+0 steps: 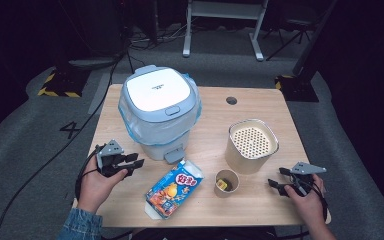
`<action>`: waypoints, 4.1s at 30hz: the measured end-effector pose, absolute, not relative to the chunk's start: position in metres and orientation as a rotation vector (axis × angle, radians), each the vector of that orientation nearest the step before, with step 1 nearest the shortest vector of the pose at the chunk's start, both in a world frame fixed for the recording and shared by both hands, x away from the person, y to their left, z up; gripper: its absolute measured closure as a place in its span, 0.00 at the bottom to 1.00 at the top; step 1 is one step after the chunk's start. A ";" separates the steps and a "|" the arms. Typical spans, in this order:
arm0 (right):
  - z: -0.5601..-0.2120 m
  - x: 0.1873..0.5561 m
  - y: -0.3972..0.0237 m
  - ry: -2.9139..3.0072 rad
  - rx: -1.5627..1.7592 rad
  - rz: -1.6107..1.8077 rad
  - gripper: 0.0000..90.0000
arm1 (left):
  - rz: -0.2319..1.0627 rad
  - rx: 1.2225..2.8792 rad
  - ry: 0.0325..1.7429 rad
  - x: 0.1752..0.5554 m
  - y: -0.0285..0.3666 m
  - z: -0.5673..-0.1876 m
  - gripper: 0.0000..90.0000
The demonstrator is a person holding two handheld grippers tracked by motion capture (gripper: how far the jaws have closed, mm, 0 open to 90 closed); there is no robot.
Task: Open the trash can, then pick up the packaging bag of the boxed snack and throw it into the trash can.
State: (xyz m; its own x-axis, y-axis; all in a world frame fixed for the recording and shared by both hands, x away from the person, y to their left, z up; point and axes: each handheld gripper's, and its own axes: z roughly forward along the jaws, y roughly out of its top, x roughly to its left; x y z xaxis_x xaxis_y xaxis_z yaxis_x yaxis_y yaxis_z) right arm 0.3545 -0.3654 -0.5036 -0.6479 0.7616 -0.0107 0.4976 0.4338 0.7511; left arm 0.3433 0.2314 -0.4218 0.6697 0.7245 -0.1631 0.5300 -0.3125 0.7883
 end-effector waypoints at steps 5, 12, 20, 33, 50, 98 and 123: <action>-0.504 0.354 -0.365 2.343 1.075 1.053 0.31 | 0.289 1.966 0.922 0.343 0.228 -0.402 0.77; -0.504 0.354 -0.365 2.343 1.072 1.053 0.32 | 0.296 1.965 0.839 0.343 0.225 -0.377 0.76; -0.504 0.354 -0.365 2.350 1.060 1.057 0.32 | 0.360 1.960 0.769 0.342 0.218 -0.345 0.78; -0.503 0.354 -0.365 2.351 1.060 1.057 0.32 | 0.403 1.894 0.693 0.343 0.207 -0.301 0.80; -0.504 0.353 -0.365 2.354 1.053 1.060 0.32 | 0.455 1.880 0.663 0.369 0.168 -0.282 0.89; -0.504 0.353 -0.365 2.361 1.049 1.065 0.32 | 0.501 1.865 0.718 0.394 0.146 -0.294 0.76; -0.504 0.353 -0.366 2.361 1.052 1.065 0.32 | 0.377 1.947 0.675 0.341 0.170 -0.332 0.47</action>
State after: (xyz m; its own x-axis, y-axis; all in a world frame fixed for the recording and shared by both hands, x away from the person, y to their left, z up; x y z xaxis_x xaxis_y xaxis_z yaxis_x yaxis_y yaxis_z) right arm 0.3528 -0.3655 -0.5036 -0.6662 0.7457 -0.0080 0.4875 0.4436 0.7520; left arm 0.3407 0.1704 -0.3316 0.7958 0.6049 -0.0280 0.2936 -0.3450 0.8915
